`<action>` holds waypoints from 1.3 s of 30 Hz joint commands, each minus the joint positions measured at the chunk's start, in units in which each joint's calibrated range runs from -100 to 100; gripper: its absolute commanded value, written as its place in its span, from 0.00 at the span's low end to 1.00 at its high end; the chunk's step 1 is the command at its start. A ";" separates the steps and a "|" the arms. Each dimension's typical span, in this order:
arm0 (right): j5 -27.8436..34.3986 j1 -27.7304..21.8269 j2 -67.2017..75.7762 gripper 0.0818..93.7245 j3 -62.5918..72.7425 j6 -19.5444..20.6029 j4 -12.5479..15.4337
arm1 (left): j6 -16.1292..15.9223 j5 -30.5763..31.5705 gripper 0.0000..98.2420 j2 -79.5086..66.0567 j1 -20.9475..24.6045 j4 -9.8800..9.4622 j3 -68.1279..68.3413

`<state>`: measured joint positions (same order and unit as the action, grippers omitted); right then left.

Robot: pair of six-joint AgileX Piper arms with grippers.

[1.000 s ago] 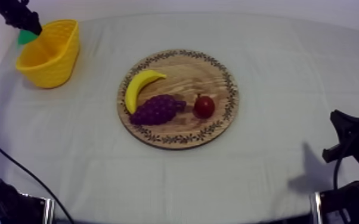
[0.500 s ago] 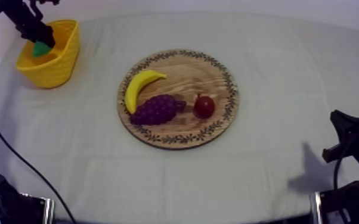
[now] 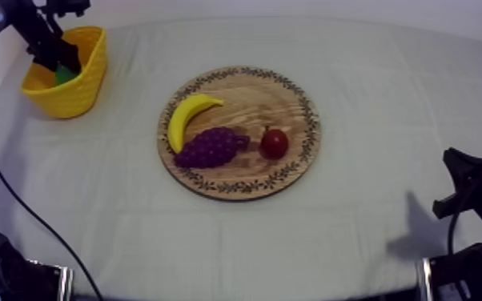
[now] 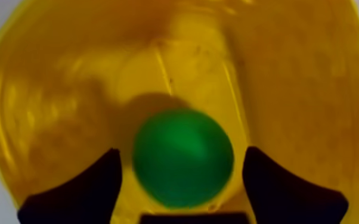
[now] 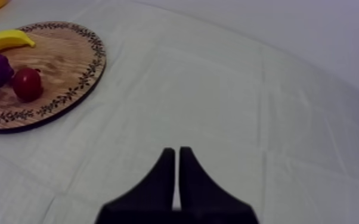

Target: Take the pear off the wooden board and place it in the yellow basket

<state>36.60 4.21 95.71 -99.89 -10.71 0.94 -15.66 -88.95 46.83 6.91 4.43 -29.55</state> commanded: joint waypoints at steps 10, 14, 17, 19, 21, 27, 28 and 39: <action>0.01 0.07 0.04 0.00 0.00 0.03 0.01 | 0.39 0.47 0.81 -3.64 -0.32 0.38 2.32; 0.01 0.08 0.04 0.00 0.00 0.03 0.01 | 0.12 1.63 0.69 -6.57 -0.66 0.45 3.81; 0.01 0.08 0.04 0.00 0.00 0.03 0.01 | 0.10 1.97 0.60 -9.01 -0.95 0.46 5.07; 0.01 0.08 0.04 0.00 0.00 0.03 0.01 | 0.08 2.06 0.55 -10.76 -1.14 0.56 6.00; 0.01 0.08 0.04 0.00 0.00 0.03 0.01 | 0.09 2.10 0.52 -12.59 -1.35 0.63 7.02; 0.01 0.08 0.04 0.00 0.00 0.03 0.01 | 0.41 2.14 0.42 -18.45 -2.08 0.96 9.51; 0.01 0.08 0.04 0.00 0.00 0.03 0.01 | 0.48 2.14 0.41 -19.45 -2.24 1.06 9.73; 0.01 0.14 0.04 0.00 0.00 0.02 0.01 | 1.60 2.25 0.31 -28.56 -3.33 1.31 15.28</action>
<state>36.60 4.33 95.71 -99.89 -10.67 0.94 -14.11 -86.79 18.93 3.58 5.71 -14.74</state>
